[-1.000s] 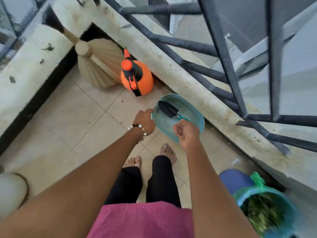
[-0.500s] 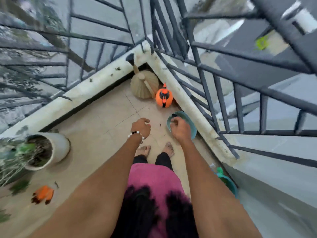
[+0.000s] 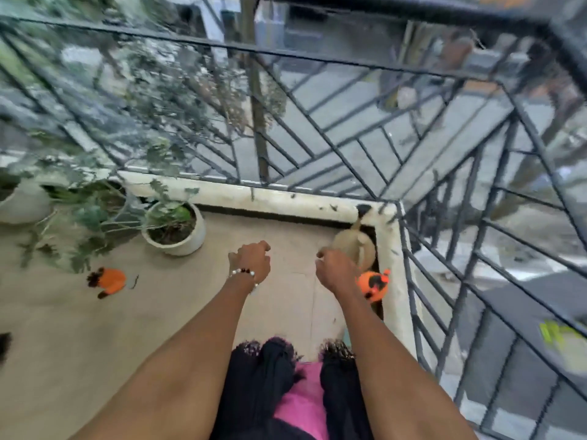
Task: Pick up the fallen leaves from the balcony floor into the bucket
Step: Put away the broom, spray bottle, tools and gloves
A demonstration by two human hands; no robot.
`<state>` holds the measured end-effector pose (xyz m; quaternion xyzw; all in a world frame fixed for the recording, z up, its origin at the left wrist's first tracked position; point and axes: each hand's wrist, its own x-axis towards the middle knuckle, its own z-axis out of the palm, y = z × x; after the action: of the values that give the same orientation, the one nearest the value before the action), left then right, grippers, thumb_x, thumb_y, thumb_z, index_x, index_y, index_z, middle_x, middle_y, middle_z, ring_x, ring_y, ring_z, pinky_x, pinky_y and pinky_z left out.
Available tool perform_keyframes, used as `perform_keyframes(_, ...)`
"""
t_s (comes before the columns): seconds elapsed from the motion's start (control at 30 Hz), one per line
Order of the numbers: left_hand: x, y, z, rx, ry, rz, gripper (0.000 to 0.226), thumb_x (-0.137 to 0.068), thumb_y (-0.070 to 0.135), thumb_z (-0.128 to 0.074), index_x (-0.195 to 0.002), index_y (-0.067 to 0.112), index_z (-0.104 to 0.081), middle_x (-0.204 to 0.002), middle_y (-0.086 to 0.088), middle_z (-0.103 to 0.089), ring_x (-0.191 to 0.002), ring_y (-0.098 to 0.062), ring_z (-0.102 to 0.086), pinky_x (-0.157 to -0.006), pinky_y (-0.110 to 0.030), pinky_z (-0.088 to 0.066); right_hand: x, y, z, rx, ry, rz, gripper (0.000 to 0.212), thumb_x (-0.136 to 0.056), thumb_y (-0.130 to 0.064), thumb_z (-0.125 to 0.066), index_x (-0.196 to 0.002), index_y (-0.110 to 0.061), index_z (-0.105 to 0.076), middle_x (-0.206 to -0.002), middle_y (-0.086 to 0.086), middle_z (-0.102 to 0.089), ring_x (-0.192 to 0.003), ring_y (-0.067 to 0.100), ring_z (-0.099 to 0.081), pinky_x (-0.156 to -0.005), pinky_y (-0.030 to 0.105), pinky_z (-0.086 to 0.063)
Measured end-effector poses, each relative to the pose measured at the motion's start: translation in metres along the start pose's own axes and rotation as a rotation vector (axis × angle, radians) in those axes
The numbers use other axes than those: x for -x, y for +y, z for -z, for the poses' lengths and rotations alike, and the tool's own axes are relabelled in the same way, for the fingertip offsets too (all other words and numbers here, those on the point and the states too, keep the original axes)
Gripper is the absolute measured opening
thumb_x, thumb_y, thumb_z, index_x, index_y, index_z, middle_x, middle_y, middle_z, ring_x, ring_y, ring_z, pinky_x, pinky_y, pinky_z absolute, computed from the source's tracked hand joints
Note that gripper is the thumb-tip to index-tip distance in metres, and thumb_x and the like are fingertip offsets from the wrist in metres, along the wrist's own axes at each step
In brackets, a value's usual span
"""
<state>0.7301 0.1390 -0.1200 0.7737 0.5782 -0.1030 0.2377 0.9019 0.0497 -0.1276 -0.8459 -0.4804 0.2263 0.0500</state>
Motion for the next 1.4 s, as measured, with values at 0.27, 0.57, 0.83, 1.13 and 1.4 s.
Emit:
perform_keyframes(0.27,0.053,-0.209,0.043,0.078,0.052,0.295,0.036,-0.098,0.02,-0.042,-0.131,0.028,-0.053,-0.137,0.0,-0.054,-0.128,-0.023,-0.048,-0.1,-0.038,-0.037,0.003,-0.196,-0.072,0.047,-0.106,0.332,0.028,-0.095,-0.026,-0.049,-0.117,-0.017,-0.063,-0.119,0.01,-0.062,-0.113,0.031,-0.055,-0.092,0.037,-0.043)
perform_keyframes(0.57,0.14,-0.378,0.052,0.3,0.206,0.666,0.039,-0.096,0.017,-0.043,-0.132,0.028,-0.056,-0.134,-0.005,-0.057,-0.125,-0.027,-0.051,-0.099,-0.036,-0.039,0.052,-0.382,-0.137,0.14,-0.251,0.722,0.027,-0.093,-0.026,-0.052,-0.114,-0.018,-0.066,-0.12,0.01,-0.064,-0.115,0.032,-0.055,-0.089,0.037,-0.046)
perform_keyframes(0.83,0.199,-0.474,0.044,0.482,0.356,0.923,0.033,-0.097,0.02,-0.043,-0.128,0.021,-0.055,-0.129,-0.006,-0.058,-0.124,-0.027,-0.051,-0.098,-0.037,-0.039,0.09,-0.514,-0.18,0.294,-0.354,1.076,0.03,-0.094,-0.025,-0.053,-0.121,-0.015,-0.062,-0.123,0.012,-0.063,-0.116,0.031,-0.056,-0.092,0.034,-0.044)
perform_keyframes(1.13,0.221,-0.607,0.065,0.511,0.43,1.149,0.035,-0.096,0.018,-0.042,-0.129,0.02,-0.054,-0.13,-0.005,-0.058,-0.124,-0.027,-0.05,-0.097,-0.038,-0.04,0.117,-0.682,-0.255,0.361,-0.469,1.274,0.03,-0.093,-0.028,-0.053,-0.121,-0.02,-0.061,-0.121,0.011,-0.062,-0.116,0.034,-0.054,-0.093,0.037,-0.047)
perform_keyframes(1.4,0.235,-0.712,0.088,0.553,0.511,1.33,0.032,-0.092,0.02,-0.051,-0.123,0.019,-0.06,-0.12,-0.009,-0.065,-0.116,-0.029,-0.057,-0.093,-0.038,-0.047,0.139,-0.822,-0.315,0.405,-0.522,1.422,0.027,-0.089,-0.023,-0.053,-0.114,-0.018,-0.063,-0.114,0.009,-0.067,-0.108,0.034,-0.059,-0.088,0.038,-0.051)
